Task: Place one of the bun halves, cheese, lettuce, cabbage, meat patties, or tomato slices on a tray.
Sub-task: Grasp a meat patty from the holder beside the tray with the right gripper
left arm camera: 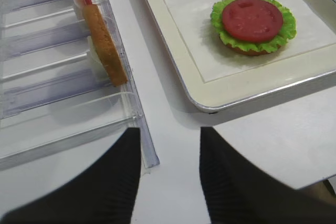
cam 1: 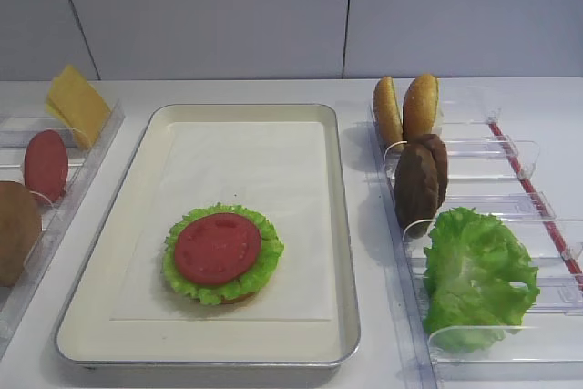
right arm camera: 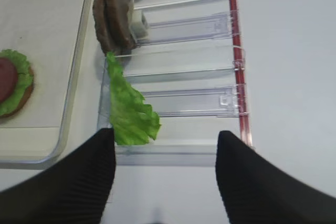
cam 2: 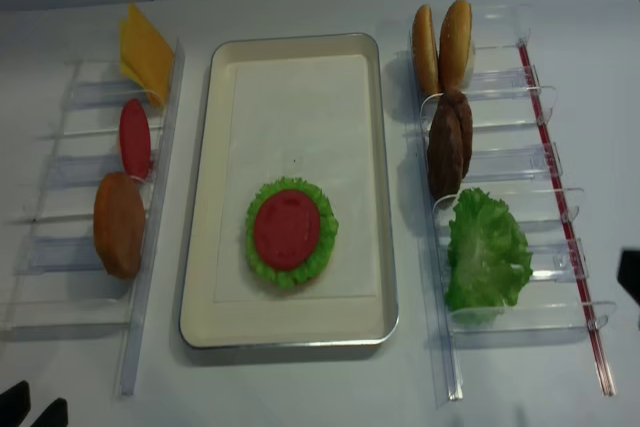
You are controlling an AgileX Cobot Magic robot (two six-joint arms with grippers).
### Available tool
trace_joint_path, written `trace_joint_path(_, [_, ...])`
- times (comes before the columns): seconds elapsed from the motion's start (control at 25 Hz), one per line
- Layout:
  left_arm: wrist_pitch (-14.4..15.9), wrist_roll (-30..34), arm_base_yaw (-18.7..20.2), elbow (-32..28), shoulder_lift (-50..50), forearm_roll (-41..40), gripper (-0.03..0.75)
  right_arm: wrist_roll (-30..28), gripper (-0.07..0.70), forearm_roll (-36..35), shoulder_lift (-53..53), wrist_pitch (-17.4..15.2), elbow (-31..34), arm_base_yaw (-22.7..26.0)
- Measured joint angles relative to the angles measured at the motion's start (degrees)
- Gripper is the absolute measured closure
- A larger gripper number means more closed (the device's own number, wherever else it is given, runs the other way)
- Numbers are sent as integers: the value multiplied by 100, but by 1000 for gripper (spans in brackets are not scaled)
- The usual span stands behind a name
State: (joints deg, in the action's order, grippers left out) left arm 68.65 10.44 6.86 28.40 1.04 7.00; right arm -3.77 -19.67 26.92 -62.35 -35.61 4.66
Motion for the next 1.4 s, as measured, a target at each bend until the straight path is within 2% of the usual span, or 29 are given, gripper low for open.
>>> trace_joint_path(0.32, [0,0,0,0,0,0,446,-641,176,-921,2295,90,-1095,0])
trace_joint_path(0.4, [0,0,0,0,0,0,446,-787,176,-1150,2827,183,-1247,-174])
trace_joint_path(0.48, [0,0,0,0,0,0,446,-822,176,-1152,3275,353,-1369,-547])
trace_joint_path(0.64, [0,0,0,0,0,0,446,-295,176,-651,4149,855,-1673,-1592])
trace_joint_path(0.84, [0,0,0,0,0,0,446,377,176,-16,5129,1083,-2247,-2225])
trace_joint_path(1.12, [0,0,0,0,0,0,446,932,176,255,6094,1075,-2774,-2563])
trace_joint_path(1.28, [0,0,0,0,0,0,446,1170,177,457,6174,1004,-2864,-2568])
trace_joint_path(1.4, [0,0,0,0,0,0,446,1169,179,480,6174,829,-2864,-2568])
